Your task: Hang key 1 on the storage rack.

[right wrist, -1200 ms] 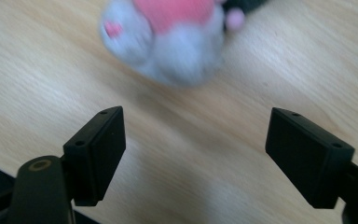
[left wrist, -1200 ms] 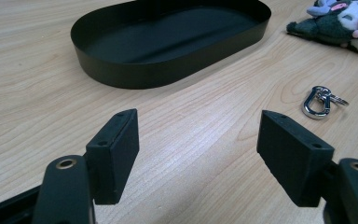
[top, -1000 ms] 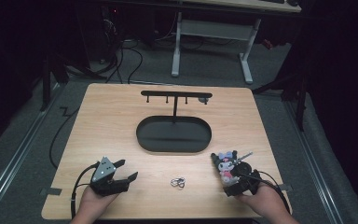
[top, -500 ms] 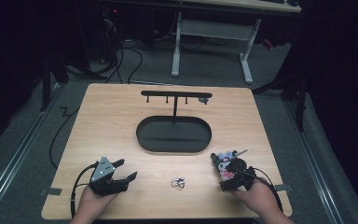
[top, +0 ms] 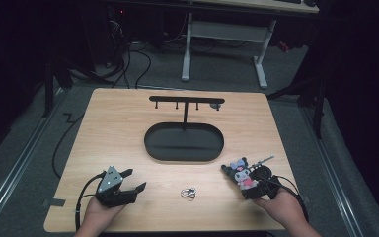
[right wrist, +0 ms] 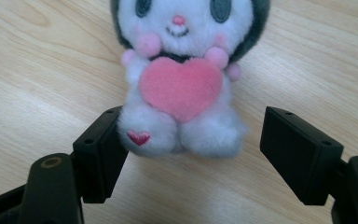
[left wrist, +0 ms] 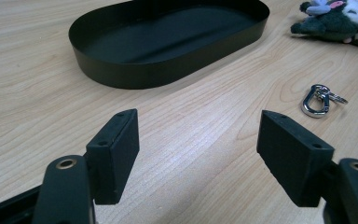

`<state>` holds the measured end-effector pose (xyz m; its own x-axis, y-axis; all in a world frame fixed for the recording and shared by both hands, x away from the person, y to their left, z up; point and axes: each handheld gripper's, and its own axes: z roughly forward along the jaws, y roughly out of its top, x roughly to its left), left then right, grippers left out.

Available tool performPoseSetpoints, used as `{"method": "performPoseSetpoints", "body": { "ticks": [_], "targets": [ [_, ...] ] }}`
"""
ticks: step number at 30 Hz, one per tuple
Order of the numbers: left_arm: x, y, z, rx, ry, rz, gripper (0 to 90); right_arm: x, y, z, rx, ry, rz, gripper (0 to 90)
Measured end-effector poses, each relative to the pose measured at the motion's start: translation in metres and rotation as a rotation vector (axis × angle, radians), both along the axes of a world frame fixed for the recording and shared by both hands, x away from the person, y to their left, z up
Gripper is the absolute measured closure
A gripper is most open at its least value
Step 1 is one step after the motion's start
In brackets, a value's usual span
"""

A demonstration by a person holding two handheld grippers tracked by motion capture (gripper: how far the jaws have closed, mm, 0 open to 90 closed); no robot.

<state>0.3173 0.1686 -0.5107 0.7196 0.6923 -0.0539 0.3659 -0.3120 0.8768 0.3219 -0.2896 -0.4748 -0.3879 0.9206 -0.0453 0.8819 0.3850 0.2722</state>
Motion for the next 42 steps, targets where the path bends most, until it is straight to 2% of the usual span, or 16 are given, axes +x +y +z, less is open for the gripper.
{"method": "performPoseSetpoints", "body": {
  "ticks": [3,8,9,13,16,18,23,24,25,29,34,42],
  "targets": [
    [0.0,0.0,0.0,-0.007,0.004,0.002,30.8,0.002,0.006,0.0,0.019,-0.006,0.024,22.0],
    [-0.001,0.001,0.001,-0.009,-0.001,0.002,30.8,0.009,0.012,-0.003,0.003,0.011,0.032,22.1],
    [-0.001,0.001,0.001,-0.008,-0.001,0.001,30.8,0.011,0.013,-0.004,-0.005,0.021,0.033,24.9],
    [0.0,0.001,0.001,-0.006,-0.002,0.001,30.8,0.015,0.012,-0.005,0.006,0.037,0.024,27.2],
    [0.0,0.001,0.001,-0.005,-0.002,0.0,30.8,0.017,0.011,-0.007,-0.008,0.058,0.01,28.7],
    [0.0,0.001,0.001,-0.005,-0.001,0.0,30.8,0.018,0.01,-0.009,0.0,0.074,0.007,33.3],
    [0.0,0.001,0.001,-0.003,0.001,-0.001,30.8,0.019,0.009,-0.009,0.009,0.069,0.011,44.1],
    [0.0,0.001,0.001,-0.003,0.001,-0.001,30.8,0.019,0.009,-0.009,0.009,0.069,0.011,44.1],
    [0.0,0.001,0.001,-0.003,0.001,-0.002,30.8,0.019,0.009,-0.008,-0.011,0.073,0.031,45.5],
    [0.0,0.001,0.001,-0.002,0.001,-0.002,30.8,0.02,0.009,-0.009,-0.005,0.079,0.031,46.4],
    [0.0,0.001,0.001,-0.002,0.001,-0.002,30.8,0.021,0.011,-0.009,-0.035,0.08,0.051,48.4],
    [0.0,0.001,0.001,-0.003,0.001,-0.003,30.8,0.023,0.01,-0.008,-0.024,0.095,0.06,49.7]
  ]
}}
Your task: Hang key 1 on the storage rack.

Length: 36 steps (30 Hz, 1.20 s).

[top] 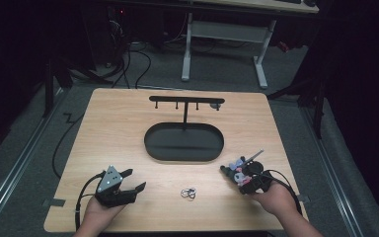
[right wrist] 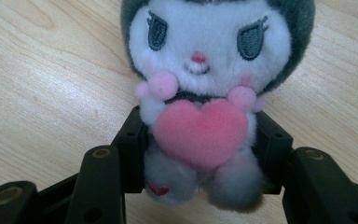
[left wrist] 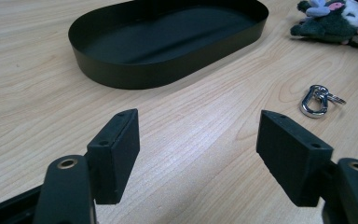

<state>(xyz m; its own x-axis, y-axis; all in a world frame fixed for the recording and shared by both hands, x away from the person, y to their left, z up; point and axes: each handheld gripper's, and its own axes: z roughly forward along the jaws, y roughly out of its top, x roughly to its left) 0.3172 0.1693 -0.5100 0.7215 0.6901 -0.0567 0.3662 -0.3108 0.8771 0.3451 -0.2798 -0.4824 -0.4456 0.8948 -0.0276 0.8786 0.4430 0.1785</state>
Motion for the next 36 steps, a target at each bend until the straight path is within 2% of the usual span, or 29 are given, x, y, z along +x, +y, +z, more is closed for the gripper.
{"method": "performPoseSetpoints", "body": {
  "ticks": [3,4,6,8,15,23,36],
  "targets": [
    [0.0,0.0,0.0,-0.004,0.0,0.0,30.8,0.001,-0.002,0.005,0.021,0.007,-0.004,49.7],
    [0.0,0.0,0.0,-0.005,-0.001,0.0,30.8,0.002,-0.004,0.012,0.032,0.0,-0.005,49.7],
    [0.0,0.0,0.0,-0.003,-0.001,0.001,30.8,0.002,-0.004,0.015,0.04,-0.001,-0.02,49.7],
    [0.0,0.0,0.0,-0.002,-0.002,0.002,30.8,0.002,-0.007,0.021,0.054,-0.012,-0.009,49.7],
    [0.0,0.0,0.0,-0.002,-0.004,0.002,30.8,-0.001,-0.009,0.042,0.072,-0.027,-0.001,49.7],
    [0.0,0.0,-0.001,0.0,-0.005,0.002,30.7,-0.001,-0.008,0.059,0.098,-0.033,0.005,49.7],
    [-0.001,-0.001,0.0,-0.004,-0.004,0.0,30.6,-0.001,-0.004,0.066,0.107,-0.04,0.013,49.6]
  ]
}}
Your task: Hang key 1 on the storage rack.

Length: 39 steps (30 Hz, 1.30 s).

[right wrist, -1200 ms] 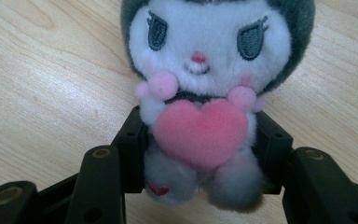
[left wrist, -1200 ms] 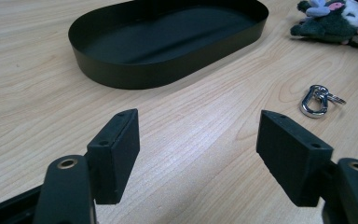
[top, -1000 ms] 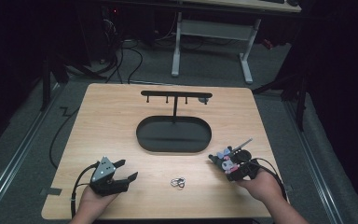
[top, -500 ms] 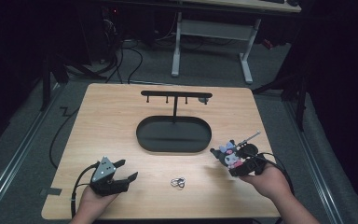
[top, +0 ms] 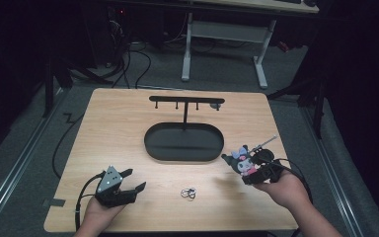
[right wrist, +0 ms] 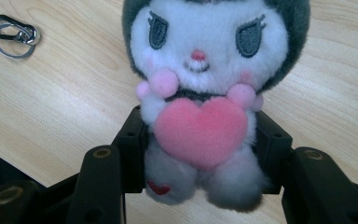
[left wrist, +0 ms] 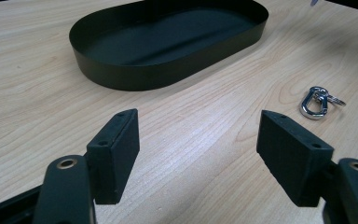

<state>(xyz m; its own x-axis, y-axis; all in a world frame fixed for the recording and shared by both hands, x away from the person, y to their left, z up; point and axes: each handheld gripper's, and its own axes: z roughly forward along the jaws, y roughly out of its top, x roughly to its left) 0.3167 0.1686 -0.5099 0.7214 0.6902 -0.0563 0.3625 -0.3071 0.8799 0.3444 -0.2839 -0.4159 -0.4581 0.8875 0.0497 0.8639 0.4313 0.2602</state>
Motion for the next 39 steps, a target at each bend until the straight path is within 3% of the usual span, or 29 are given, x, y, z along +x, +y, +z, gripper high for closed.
{"method": "performPoseSetpoints", "body": {
  "ticks": [13,29,39],
  "targets": [
    [-0.001,-0.001,0.0,0.001,0.004,-0.004,30.6,0.01,0.008,0.022,0.02,-0.013,0.019,49.5],
    [0.0,0.001,-0.001,-0.001,0.003,-0.007,30.6,0.047,0.032,0.057,0.017,-0.041,0.037,49.5],
    [-0.001,-0.001,-0.002,0.004,0.003,-0.018,30.6,0.063,0.039,0.063,0.042,-0.045,0.031,49.6]
  ]
}}
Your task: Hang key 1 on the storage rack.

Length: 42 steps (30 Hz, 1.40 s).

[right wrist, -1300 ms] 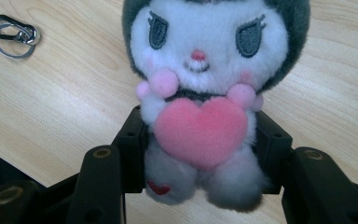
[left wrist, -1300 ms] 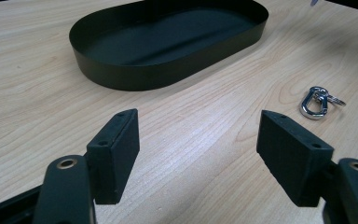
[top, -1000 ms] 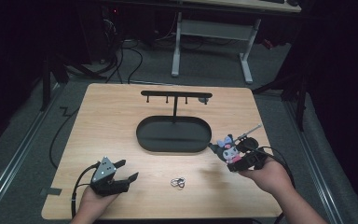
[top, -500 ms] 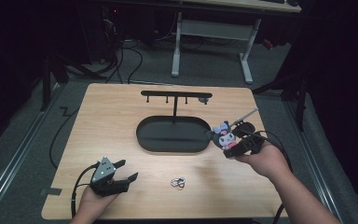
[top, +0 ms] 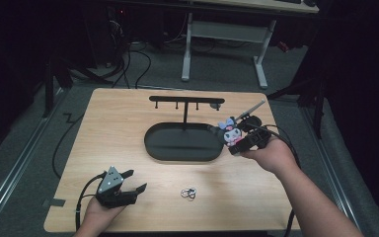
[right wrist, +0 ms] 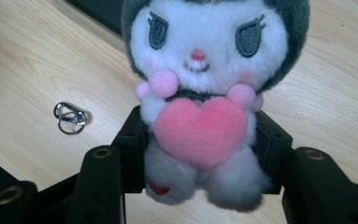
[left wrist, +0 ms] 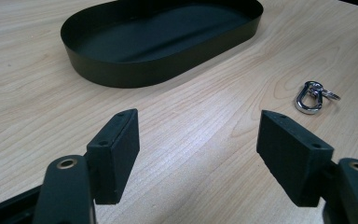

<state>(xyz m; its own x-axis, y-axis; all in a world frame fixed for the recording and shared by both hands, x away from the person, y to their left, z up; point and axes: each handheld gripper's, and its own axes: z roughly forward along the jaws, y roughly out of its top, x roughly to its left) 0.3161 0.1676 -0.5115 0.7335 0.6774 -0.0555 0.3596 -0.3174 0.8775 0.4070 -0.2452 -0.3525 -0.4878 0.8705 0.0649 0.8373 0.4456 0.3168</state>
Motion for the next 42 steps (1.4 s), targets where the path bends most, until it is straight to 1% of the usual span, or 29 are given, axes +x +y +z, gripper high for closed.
{"method": "performPoseSetpoints", "body": {
  "ticks": [2,6,7,9,11,19,23,27,29,33,34,35,37,39,42],
  "targets": [
    [0.0,0.0,0.0,0.002,0.0,-0.001,30.6,0.001,0.001,0.002,-0.003,0.003,-0.006,49.5],
    [0.0,0.001,0.0,0.0,0.002,-0.002,30.6,0.006,0.002,0.009,0.005,-0.007,-0.012,49.6],
    [0.0,0.001,0.001,0.006,0.003,-0.006,30.6,0.008,0.003,0.013,-0.001,-0.011,-0.009,49.6],
    [0.0,0.001,0.001,0.007,0.003,-0.006,30.6,0.009,0.004,0.015,0.0,-0.015,-0.013,49.6],
    [0.0,0.002,0.001,0.001,0.0,-0.004,30.6,0.013,0.006,0.022,0.007,-0.022,-0.016,49.6],
    [-0.001,0.003,0.001,-0.005,0.001,-0.001,30.6,0.021,0.01,0.033,0.012,-0.027,-0.017,49.6],
    [-0.001,0.004,0.001,-0.006,0.001,-0.002,30.7,0.026,0.015,0.04,0.011,-0.038,-0.013,49.6],
    [-0.001,0.003,0.001,-0.004,0.002,-0.004,30.7,0.03,0.016,0.041,0.005,-0.042,-0.02,49.6],
    [-0.001,0.003,0.001,-0.003,0.003,-0.005,30.7,0.033,0.016,0.041,0.007,-0.052,-0.023,49.6],
    [0.0,0.003,0.0,0.002,0.009,-0.008,30.7,0.037,0.017,0.041,0.005,-0.052,-0.025,49.6],
    [0.0,0.003,0.0,0.001,0.008,-0.009,30.7,0.039,0.017,0.042,0.006,-0.063,-0.027,49.6],
    [-0.001,0.003,0.0,0.001,0.008,-0.009,30.7,0.039,0.017,0.042,0.006,-0.063,-0.027,49.6],
    [0.0,0.002,0.0,0.003,0.009,-0.011,30.7,0.042,0.018,0.045,0.005,-0.075,-0.036,49.6],
    [0.0,0.003,0.0,0.003,0.01,-0.011,30.8,0.043,0.017,0.045,0.004,-0.075,-0.04,49.6],
    [0.0,0.002,-0.001,0.002,0.01,-0.01,30.8,0.048,0.011,0.046,0.001,-0.085,-0.065,49.6]
  ]
}}
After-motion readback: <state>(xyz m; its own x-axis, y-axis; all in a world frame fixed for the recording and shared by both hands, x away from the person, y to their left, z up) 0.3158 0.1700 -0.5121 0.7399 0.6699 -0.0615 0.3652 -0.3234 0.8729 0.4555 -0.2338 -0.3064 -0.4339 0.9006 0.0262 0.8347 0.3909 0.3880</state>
